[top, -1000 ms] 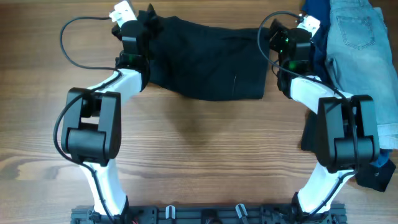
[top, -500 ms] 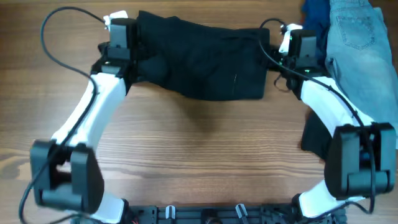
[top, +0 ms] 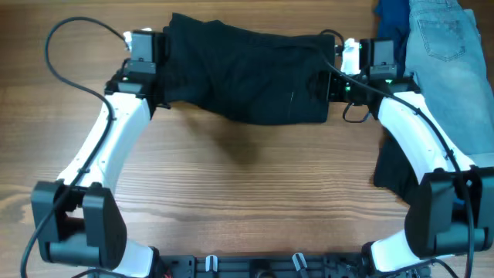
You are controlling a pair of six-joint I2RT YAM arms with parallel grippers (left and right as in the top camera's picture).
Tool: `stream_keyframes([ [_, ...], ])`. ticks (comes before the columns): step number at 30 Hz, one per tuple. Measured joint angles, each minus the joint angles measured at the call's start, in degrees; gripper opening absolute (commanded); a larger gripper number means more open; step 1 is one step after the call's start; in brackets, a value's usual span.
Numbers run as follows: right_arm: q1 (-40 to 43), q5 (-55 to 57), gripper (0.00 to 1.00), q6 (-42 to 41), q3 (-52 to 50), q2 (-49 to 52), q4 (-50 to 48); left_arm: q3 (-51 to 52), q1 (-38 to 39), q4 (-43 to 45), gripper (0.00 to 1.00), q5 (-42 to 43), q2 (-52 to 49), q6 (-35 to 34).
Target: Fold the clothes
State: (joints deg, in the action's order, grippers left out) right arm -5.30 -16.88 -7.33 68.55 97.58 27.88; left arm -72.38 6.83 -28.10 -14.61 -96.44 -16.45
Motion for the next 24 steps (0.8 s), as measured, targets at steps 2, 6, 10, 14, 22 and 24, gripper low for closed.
stream_keyframes([
  [2, -0.66, -0.68, 1.00, 0.17, 0.07, 0.00, 0.87, 0.00, -1.66, 0.00, 0.93, 1.53, -0.90, -0.46],
  [6, -1.05, -1.27, 1.00, -0.31, 0.07, 0.00, 3.39, 0.00, -4.66, -0.85, 0.93, 4.44, -4.59, -0.90],
  [10, -1.03, -1.33, 0.99, -0.57, 0.07, 0.04, 4.70, 0.00, -6.23, -1.57, 0.91, 5.55, -8.48, -1.01],
  [14, -1.03, -1.09, 0.89, -0.94, 0.04, 0.26, 4.26, 0.00, -6.47, -0.96, 0.89, 6.14, -11.56, -0.76],
  [22, -1.03, -0.09, 0.75, -1.57, -0.70, 3.17, 4.09, 0.00, -6.47, 4.02, 0.75, 6.60, -15.50, -0.68],
  [24, -1.03, 0.15, 0.74, -1.81, -0.70, 4.02, 4.11, 0.00, -6.47, 4.72, 0.62, 6.64, -15.93, -0.48],
])
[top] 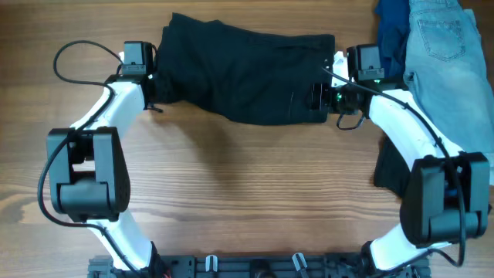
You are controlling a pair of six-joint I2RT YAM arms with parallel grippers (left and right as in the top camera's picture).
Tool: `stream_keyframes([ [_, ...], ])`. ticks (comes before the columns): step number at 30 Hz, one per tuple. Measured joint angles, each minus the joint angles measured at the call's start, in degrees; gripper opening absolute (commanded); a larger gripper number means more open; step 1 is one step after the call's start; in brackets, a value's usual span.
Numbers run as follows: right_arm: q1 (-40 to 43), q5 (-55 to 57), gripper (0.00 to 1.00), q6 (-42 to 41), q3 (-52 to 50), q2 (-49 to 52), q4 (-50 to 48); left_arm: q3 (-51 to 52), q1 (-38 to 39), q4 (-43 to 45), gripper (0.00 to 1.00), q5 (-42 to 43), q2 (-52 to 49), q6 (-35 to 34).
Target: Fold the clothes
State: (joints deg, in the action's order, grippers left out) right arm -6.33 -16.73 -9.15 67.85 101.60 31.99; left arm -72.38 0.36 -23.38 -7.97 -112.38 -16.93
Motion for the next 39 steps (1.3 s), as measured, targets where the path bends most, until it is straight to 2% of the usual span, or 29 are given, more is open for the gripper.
stream_keyframes([
  [6, 0.00, 0.13, 0.72, 0.02, 0.00, 0.35, -0.50, 0.00, 0.00, 2.27, 0.21, 0.35, -0.09, 0.17],
  [8, 0.00, 0.13, 0.72, 0.02, 0.00, 0.35, -0.63, 0.00, 0.00, 3.06, 0.10, -0.15, -0.09, 0.00],
  [10, 0.00, 0.26, 0.72, 0.02, 0.00, 0.35, -0.70, 0.00, 0.00, 3.67, 0.04, -1.42, -0.09, -0.13],
  [17, 0.00, 0.31, 0.72, 0.04, 0.00, 0.37, -0.70, 0.00, 0.00, 4.33, 0.04, -6.19, -0.09, 0.39],
  [20, 0.00, 0.76, 0.70, 0.04, 0.00, 0.37, -0.83, 0.00, 0.00, 3.82, 0.08, -6.34, -0.09, 0.42],
  [22, 0.00, 1.09, 0.65, 0.04, 0.00, 0.44, -1.14, 0.00, 0.00, 3.02, 0.14, -5.81, -0.09, 0.68],
  [24, 0.00, 1.44, 0.51, 0.26, 0.00, 0.66, -1.16, 0.00, 0.00, 2.21, 0.16, -4.94, -0.09, 1.03],
  [25, 0.00, 1.60, 0.48, 0.07, 0.00, 0.87, -1.18, 0.00, 0.00, 1.97, 0.16, -4.44, -0.09, 1.11],
  [31, 0.00, 1.79, 0.48, 0.24, -0.02, 3.69, -1.14, 0.00, 0.00, 1.66, 0.22, -2.58, -0.09, 1.18],
  [33, 0.00, 1.79, 0.54, 0.24, -0.02, 3.82, -1.18, 0.00, 0.00, 1.55, 0.27, -2.40, -0.09, 1.20],
  [36, 0.00, 2.45, 0.54, 0.22, -0.02, 3.85, -1.18, 0.00, 0.00, 1.55, 0.27, -1.42, -0.09, 1.18],
  [39, 0.00, 3.78, 0.55, 0.24, -0.02, 3.85, -1.18, 0.00, 0.00, 1.55, 0.21, -0.46, -0.09, 1.18],
])
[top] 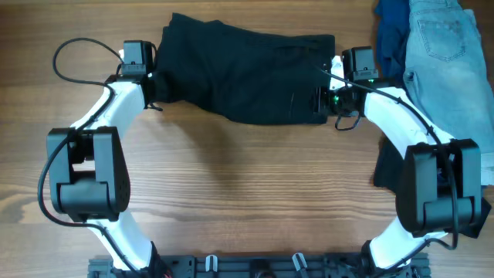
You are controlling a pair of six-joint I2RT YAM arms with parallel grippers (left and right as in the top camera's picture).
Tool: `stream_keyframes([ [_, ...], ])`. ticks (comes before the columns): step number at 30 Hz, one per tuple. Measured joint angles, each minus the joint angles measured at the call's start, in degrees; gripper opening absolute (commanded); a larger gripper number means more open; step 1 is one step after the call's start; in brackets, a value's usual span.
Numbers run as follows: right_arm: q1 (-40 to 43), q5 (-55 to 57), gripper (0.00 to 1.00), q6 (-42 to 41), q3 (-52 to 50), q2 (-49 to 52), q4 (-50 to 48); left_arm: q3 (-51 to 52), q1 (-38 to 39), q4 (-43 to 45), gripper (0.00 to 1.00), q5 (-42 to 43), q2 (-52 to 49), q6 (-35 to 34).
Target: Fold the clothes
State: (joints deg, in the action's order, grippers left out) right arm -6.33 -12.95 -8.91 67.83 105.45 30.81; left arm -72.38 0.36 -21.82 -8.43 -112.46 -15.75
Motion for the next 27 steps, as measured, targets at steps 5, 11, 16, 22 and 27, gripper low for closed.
stream_keyframes([
  [5, 0.00, 1.31, 0.56, -0.02, 0.02, 0.00, 0.04, 0.00, 0.00, 0.00, 0.11, 0.87, -0.04, 0.07],
  [11, 0.00, 2.56, 0.56, -0.02, 0.02, 0.00, 0.31, 0.00, 0.00, 0.00, 0.12, 1.05, -0.50, 0.00],
  [16, 0.00, 2.78, 0.44, -0.02, 0.02, 0.00, 1.03, 0.00, 0.00, 0.00, 0.04, 1.05, -2.32, 0.02],
  [22, 0.00, 2.97, 0.16, -0.26, 0.00, 0.00, 0.94, 0.00, 0.00, 0.00, 0.04, 1.05, -3.17, 0.00],
  [27, 0.17, 3.52, 0.14, -0.07, 0.00, 0.00, 0.94, 0.00, 0.00, -0.02, 0.04, -2.25, -3.17, 0.00],
])
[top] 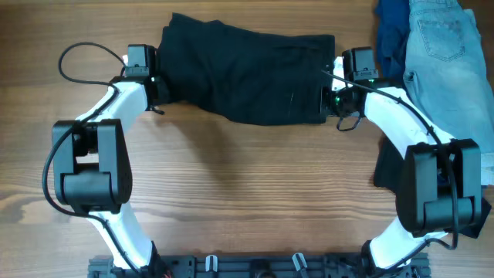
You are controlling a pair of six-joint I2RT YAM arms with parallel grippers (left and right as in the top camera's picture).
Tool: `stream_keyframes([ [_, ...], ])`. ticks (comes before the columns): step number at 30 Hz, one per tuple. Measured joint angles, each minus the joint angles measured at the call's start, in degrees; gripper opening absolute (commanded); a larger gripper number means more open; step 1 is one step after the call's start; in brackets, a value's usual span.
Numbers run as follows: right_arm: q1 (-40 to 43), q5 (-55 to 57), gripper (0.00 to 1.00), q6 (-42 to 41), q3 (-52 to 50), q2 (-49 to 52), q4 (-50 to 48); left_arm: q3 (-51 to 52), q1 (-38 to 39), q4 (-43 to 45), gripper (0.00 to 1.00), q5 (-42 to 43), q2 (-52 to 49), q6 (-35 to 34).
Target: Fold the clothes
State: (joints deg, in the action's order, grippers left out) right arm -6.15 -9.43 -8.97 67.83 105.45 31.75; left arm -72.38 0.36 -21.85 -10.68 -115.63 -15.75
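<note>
A black garment [247, 73] lies folded in a wide band across the far middle of the wooden table [247, 193]. My left gripper [160, 91] is at its left edge, fingers against or under the cloth. At the right edge sits my right gripper [327, 99], by the lower right corner. Both pairs of fingers merge with the dark fabric, so their state does not show.
Light blue jeans [448, 62] lie at the far right, with a dark blue cloth [390, 23] beside them. Another black piece [388, 174] lies under my right arm near the right edge.
My left arm has shifted slightly to the right, its gripper still at the garment's left edge. The right arm and the garment look unchanged.
Both grippers first stood farther back, at the garment's two ends, with the arms spread wide. Then they sat a little nearer, at the left and right edges of the flat garment, and have stayed there with only small shifts.
</note>
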Motion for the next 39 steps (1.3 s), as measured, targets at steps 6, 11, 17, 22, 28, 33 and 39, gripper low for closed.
stream_keyframes([
  [6, 1.97, 0.96, 0.14, 0.70, 0.00, 0.00, -0.46, 0.00, 0.00, 0.02, 0.04, -3.96, 0.00, 0.66],
  [11, 3.72, 1.40, 0.14, 2.69, 0.00, 0.00, -1.29, 0.00, 0.00, 0.02, 0.04, -7.17, 0.00, 1.14],
  [17, 3.80, 1.36, 0.13, 4.72, 0.00, 0.00, -2.23, 0.00, 0.00, -0.04, 0.04, -7.65, 0.00, 1.60],
  [22, 3.80, 1.33, 0.15, 5.20, 0.02, 0.00, -2.25, 0.00, -0.09, -0.72, 0.61, -2.93, 0.42, 4.02],
  [28, 3.80, 1.31, 0.24, 5.70, 0.00, 0.00, -2.36, 0.11, -2.80, -1.25, 0.77, 7.06, 6.08, 4.81],
  [33, 3.80, 1.31, 0.25, 5.70, 0.00, 0.00, -2.43, 0.11, -6.73, -1.27, 0.75, 15.32, 7.96, 5.22],
  [39, 3.80, 1.31, 0.25, 5.68, 0.00, 0.00, -2.67, 0.11, -7.78, -1.36, 0.65, 20.76, 6.12, 5.46],
])
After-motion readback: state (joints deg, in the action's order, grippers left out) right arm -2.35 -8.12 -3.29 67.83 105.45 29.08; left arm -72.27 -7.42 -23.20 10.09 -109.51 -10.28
